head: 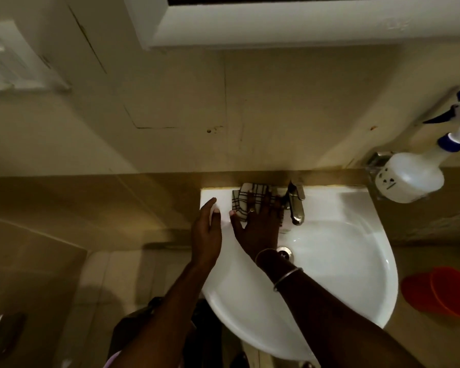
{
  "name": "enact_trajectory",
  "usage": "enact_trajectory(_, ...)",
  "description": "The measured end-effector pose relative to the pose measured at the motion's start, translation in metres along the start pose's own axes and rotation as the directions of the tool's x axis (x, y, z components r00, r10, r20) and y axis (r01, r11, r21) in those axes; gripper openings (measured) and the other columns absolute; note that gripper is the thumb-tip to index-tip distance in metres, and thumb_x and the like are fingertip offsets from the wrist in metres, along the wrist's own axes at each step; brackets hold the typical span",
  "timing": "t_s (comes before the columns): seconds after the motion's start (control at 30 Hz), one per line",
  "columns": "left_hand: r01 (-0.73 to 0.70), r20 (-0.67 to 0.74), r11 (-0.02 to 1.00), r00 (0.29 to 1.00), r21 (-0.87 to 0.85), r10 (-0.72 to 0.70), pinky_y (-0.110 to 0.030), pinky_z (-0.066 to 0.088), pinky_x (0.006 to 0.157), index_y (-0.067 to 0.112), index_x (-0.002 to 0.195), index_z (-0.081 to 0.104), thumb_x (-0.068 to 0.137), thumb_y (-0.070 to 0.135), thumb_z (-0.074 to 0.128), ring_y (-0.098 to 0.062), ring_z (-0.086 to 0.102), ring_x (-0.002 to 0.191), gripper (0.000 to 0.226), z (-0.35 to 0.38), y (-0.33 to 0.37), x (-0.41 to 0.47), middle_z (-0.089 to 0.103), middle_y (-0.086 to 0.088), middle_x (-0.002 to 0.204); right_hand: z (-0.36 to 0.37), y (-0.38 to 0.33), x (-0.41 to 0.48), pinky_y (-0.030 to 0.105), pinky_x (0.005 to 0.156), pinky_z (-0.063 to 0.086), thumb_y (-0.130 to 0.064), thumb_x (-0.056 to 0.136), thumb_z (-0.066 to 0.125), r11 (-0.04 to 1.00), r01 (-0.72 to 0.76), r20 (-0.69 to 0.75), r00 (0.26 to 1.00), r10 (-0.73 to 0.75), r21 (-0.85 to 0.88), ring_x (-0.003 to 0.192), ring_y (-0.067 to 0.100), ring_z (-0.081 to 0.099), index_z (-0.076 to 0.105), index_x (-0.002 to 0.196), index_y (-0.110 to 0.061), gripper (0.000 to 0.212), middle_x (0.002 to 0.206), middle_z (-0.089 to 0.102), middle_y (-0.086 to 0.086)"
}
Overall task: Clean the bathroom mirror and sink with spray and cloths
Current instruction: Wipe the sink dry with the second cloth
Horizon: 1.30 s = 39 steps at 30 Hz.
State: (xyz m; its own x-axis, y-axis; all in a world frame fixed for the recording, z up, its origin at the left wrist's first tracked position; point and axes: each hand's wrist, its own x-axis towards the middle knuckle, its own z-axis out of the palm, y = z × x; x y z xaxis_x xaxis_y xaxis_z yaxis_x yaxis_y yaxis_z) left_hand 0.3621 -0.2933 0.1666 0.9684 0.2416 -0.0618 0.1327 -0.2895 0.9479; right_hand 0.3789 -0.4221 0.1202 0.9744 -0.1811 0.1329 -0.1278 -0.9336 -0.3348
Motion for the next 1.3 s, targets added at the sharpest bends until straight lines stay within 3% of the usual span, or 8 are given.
enact_trajectory(0.2,0.093,-0.02,0.965,0.995,-0.245,-0.101,-0.027,0.046,0.11,0.022,0.149,0.051,0.11,0.025,0.044,0.001,0.054,0.13,0.04,-0.01,-0.01,0.0,0.059,0.011,0.141,0.011,-0.045,-0.003,0.059,0.126,0.004,-0.067,0.098,0.029,0.996,0.085,0.071,0.994,-0.084,-0.006,0.155,0.045,-0.002,0.017,0.163,-0.029,0.077,0.17,0.0,0.021)
enact_trajectory(0.33,0.056,-0.104,0.955,0.99,-0.293,-0.09,-0.033,0.048,0.11,0.02,0.151,0.05,0.107,0.033,0.043,-0.01,0.053,0.137,0.046,-0.018,-0.023,-0.005,0.057,0.003,0.148,0.017,-0.069,-0.01,0.061,0.125,0.009,-0.064,0.096,0.023,0.969,0.233,0.151,0.958,-0.244,0.085,0.155,0.047,0.001,0.025,0.161,-0.034,0.071,0.171,0.003,0.018)
enact_trajectory(0.53,0.127,-0.146,0.93,0.972,-0.344,-0.186,-0.042,0.044,0.116,0.025,0.15,0.051,0.11,0.028,0.044,-0.011,0.052,0.138,0.041,-0.032,-0.036,-0.015,0.056,0.007,0.15,0.02,-0.043,0.001,0.054,0.127,0.008,-0.064,0.096,0.041,0.791,0.603,0.181,0.77,-0.612,0.107,0.157,0.039,0.002,0.027,0.16,-0.039,0.07,0.171,0.012,0.008)
enact_trajectory(0.8,0.107,-0.109,0.947,0.983,-0.303,-0.146,-0.003,0.041,0.097,0.021,0.151,0.051,0.11,0.023,0.046,-0.002,0.05,0.135,0.041,-0.025,-0.029,-0.025,0.052,0.009,0.153,-0.001,0.038,-0.008,0.058,0.126,0.013,-0.058,0.101,0.044,0.969,0.244,-0.036,0.969,-0.245,-0.038,0.158,0.037,0.005,0.02,0.163,-0.025,0.074,0.171,0.013,0.013)
enact_trajectory(0.93,0.116,-0.08,0.933,0.985,-0.341,-0.151,-0.001,0.042,0.093,0.019,0.15,0.052,0.11,0.023,0.046,0.011,0.051,0.125,0.041,-0.024,-0.028,-0.023,0.055,0.012,0.146,0.011,0.008,-0.013,0.063,0.124,0.002,-0.06,0.101,0.035,0.997,-0.055,-0.02,0.998,0.054,-0.054,0.156,0.045,-0.005,0.017,0.164,-0.023,0.075,0.17,0.0,0.02)
enact_trajectory(1.0,0.141,-0.08,0.897,0.978,-0.419,-0.191,-0.012,0.045,0.102,0.017,0.148,0.053,0.109,0.022,0.047,0.0,0.055,0.129,0.04,-0.026,-0.031,-0.02,0.057,0.008,0.145,0.014,-0.019,-0.015,0.066,0.123,-0.002,-0.059,0.102,0.032,0.991,-0.131,0.01,0.991,0.131,-0.002,0.154,0.047,-0.014,0.008,0.164,-0.025,0.075,0.169,-0.011,0.02)
enact_trajectory(1.1,0.195,-0.086,0.741,0.942,-0.643,-0.323,-0.027,0.05,0.103,0.014,0.141,0.056,0.108,0.013,0.048,-0.019,0.057,0.134,0.034,-0.031,-0.036,-0.011,0.06,-0.005,0.144,0.019,-0.051,-0.025,0.067,0.122,-0.003,-0.056,0.102,0.027,1.0,0.0,0.085,0.996,-0.001,0.01,0.151,0.049,-0.021,0.002,0.164,-0.026,0.074,0.167,-0.021,0.021)
enact_trajectory(1.3,0.221,-0.088,0.622,0.9,-0.751,-0.427,-0.017,0.057,0.082,-0.002,0.147,0.048,0.109,0.009,0.041,-0.014,0.066,0.107,0.04,-0.045,-0.034,-0.024,0.06,-0.016,0.136,0.017,-0.087,-0.057,0.064,0.123,-0.006,-0.063,0.097,0.025,0.966,0.218,0.283,0.926,-0.251,0.142,0.15,0.045,-0.028,0.018,0.161,-0.036,0.07,0.168,-0.022,0.018)
